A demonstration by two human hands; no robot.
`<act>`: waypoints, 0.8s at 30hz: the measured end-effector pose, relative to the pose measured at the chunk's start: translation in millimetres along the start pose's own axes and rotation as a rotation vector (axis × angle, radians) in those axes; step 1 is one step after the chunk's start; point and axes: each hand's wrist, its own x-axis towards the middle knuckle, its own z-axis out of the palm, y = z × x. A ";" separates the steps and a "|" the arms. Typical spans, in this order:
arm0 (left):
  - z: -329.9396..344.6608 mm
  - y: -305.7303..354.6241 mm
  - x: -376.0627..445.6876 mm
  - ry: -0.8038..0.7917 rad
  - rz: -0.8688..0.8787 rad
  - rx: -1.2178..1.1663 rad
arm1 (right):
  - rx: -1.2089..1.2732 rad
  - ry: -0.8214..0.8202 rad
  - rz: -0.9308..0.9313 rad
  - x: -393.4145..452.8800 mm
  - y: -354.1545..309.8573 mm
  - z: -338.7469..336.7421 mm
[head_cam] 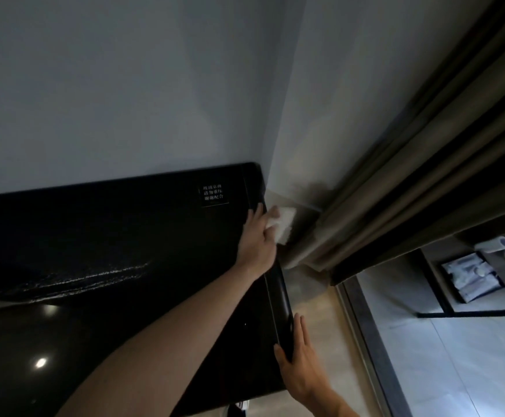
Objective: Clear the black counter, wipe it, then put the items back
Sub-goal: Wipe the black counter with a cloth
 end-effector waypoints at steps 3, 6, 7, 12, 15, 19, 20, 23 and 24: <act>-46.0 -35.5 -23.2 0.130 0.019 0.154 | -0.006 -0.024 0.005 3.2 -8.4 -1.3; -71.1 -87.4 -56.1 0.086 -0.023 0.301 | 0.006 -0.048 0.028 8.0 -12.9 -1.3; -72.9 -104.9 -67.6 0.024 -0.058 0.346 | 0.013 -0.047 0.036 8.6 -14.3 -1.3; -42.9 -140.6 -92.1 -0.121 -0.068 0.554 | 0.026 -0.019 0.039 14.4 -8.2 3.7; -14.5 -122.8 -73.2 -0.114 -0.059 0.511 | 0.042 -0.013 0.039 15.0 -1.9 7.7; 29.5 -86.5 -38.7 -0.183 -0.015 0.457 | 0.073 -0.006 0.051 13.5 2.1 8.4; 40.2 -76.4 -31.9 -0.218 -0.001 0.423 | 0.100 -0.005 0.061 12.9 4.7 8.6; 62.8 -58.0 -22.5 -0.350 0.038 0.425 | 0.202 0.010 0.099 5.9 13.1 4.8; 64.5 -57.1 -24.1 -0.401 0.066 0.495 | 0.222 0.035 0.110 3.3 16.7 2.2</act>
